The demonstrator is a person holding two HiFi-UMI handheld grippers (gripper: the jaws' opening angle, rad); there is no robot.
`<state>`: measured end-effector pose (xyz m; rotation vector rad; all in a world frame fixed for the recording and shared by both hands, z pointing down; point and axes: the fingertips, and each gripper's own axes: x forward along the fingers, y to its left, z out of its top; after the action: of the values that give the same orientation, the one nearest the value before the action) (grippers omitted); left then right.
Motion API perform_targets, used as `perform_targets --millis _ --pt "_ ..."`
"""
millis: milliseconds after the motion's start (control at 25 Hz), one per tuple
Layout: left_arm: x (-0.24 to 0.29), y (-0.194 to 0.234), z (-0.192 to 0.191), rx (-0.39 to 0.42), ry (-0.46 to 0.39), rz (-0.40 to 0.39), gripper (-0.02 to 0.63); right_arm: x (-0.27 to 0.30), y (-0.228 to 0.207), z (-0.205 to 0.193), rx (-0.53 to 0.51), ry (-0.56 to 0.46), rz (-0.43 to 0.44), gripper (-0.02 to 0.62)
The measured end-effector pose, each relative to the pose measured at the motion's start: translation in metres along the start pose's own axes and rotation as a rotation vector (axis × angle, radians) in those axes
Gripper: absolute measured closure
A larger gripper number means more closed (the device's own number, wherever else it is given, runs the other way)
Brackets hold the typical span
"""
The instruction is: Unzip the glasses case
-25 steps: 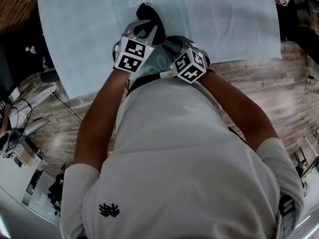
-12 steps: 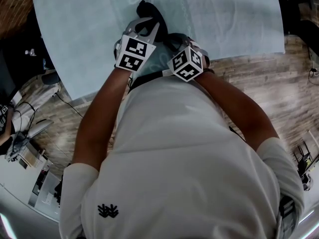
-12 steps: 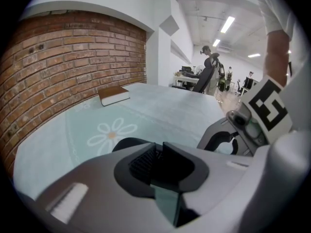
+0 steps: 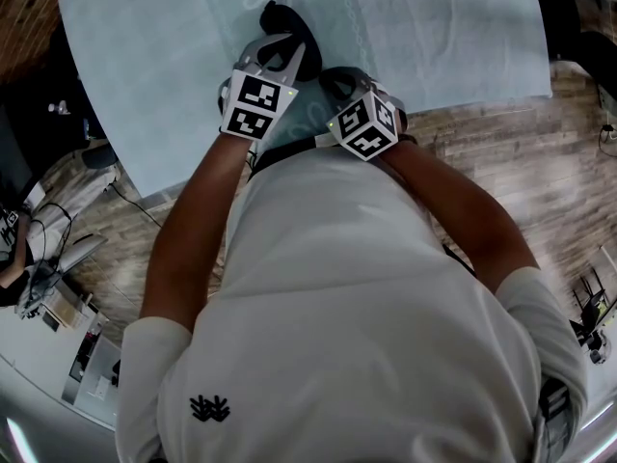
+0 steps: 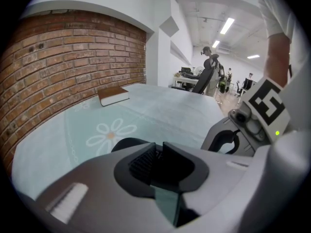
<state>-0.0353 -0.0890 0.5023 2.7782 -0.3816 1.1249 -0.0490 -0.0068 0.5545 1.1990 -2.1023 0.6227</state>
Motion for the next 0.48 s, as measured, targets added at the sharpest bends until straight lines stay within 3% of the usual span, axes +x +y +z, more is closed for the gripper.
perform_targets --millis 480 --pt "-0.0030 0.0023 -0.0019 -0.045 -0.018 0.009 0.508 -0.0090 0.0012 -0.0013 0.006 -0.033 0.037 0.594"
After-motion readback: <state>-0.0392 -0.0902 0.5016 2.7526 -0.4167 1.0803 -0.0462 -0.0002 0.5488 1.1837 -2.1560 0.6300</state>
